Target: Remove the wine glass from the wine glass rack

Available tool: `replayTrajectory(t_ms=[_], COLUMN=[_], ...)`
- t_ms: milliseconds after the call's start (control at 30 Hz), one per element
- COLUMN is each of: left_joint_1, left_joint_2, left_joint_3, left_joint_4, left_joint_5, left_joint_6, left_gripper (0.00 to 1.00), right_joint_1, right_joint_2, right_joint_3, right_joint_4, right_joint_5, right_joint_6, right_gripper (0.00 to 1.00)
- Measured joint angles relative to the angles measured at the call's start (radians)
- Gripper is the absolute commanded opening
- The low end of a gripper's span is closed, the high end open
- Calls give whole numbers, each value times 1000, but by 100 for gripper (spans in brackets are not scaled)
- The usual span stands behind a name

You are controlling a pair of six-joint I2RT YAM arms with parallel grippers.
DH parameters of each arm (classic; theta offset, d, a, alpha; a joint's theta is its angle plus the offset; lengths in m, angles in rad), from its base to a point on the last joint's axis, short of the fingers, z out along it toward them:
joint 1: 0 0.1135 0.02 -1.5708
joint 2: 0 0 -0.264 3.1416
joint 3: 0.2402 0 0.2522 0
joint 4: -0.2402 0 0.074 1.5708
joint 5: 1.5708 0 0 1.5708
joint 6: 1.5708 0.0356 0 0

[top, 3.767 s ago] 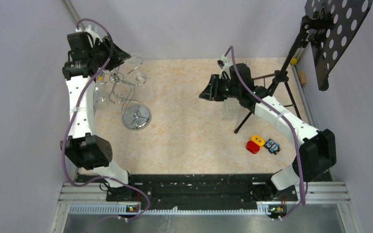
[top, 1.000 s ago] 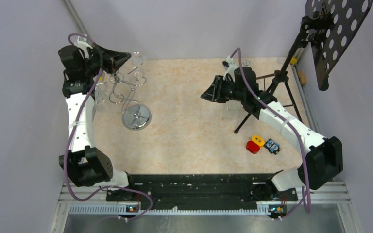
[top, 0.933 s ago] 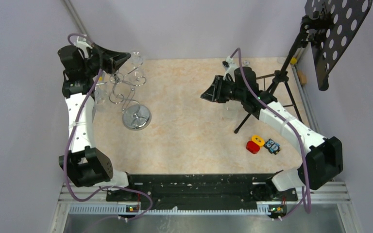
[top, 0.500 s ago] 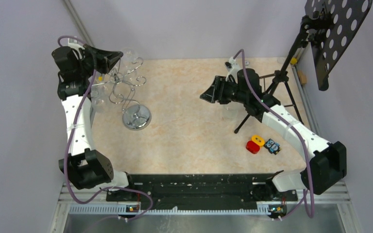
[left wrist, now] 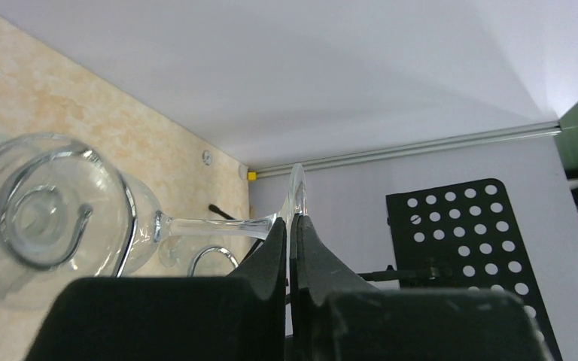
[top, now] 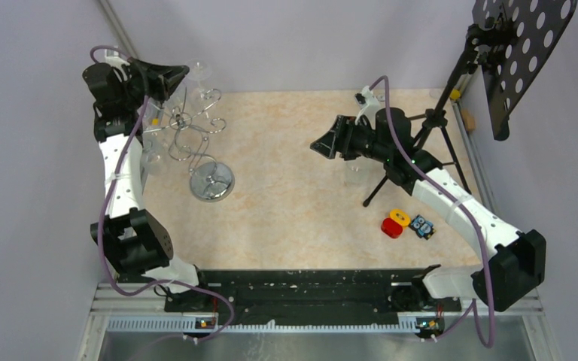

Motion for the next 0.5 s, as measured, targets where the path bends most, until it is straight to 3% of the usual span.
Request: replayTrajectory(t_ms=[500], left_joint_1=[-105], left_joint_2=[66], left_joint_3=[-1], left_joint_4=[510], left_joint_5=[147], left_joint_6=[-239], left_gripper=[0], right_joint_1=[0], right_joint_2=[-5], right_joint_3=[-49], right_joint_4=[136], right_joint_5=[-72], right_joint_6=[28], right_gripper=[73])
